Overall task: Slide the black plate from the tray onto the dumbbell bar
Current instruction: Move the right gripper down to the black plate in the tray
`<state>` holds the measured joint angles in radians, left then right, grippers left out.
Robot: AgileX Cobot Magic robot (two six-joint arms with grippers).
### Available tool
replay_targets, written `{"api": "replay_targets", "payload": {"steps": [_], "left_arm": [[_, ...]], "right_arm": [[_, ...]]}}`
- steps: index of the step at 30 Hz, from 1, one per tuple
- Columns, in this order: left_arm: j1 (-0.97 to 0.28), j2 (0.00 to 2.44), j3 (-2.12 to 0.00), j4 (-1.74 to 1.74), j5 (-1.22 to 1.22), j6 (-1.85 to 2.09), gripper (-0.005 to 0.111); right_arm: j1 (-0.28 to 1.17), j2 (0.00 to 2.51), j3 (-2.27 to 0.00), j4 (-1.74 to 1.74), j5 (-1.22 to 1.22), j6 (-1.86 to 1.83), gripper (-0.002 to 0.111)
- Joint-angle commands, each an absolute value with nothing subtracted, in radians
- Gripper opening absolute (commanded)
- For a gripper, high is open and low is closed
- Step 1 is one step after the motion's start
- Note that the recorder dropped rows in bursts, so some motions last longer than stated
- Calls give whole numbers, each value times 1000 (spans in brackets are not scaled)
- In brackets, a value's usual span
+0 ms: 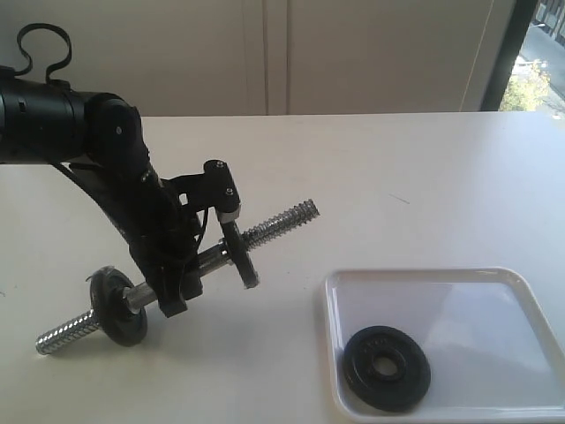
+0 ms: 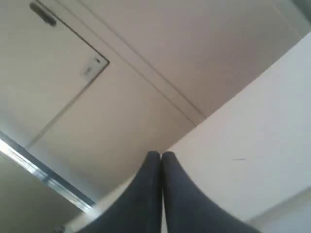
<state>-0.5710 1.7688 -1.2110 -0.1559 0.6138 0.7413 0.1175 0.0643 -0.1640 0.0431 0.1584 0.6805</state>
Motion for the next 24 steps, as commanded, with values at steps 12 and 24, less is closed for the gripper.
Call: {"api": "replay_targets", "payload": {"steps": [12, 24], "left_arm": [[-570, 1703, -1234, -200, 607, 737, 0], [-570, 1703, -1234, -200, 605, 737, 0]], "right_arm": [[287, 1072, -756, 309, 777, -341, 0], [483, 1558, -897, 135, 808, -412, 0]]}}
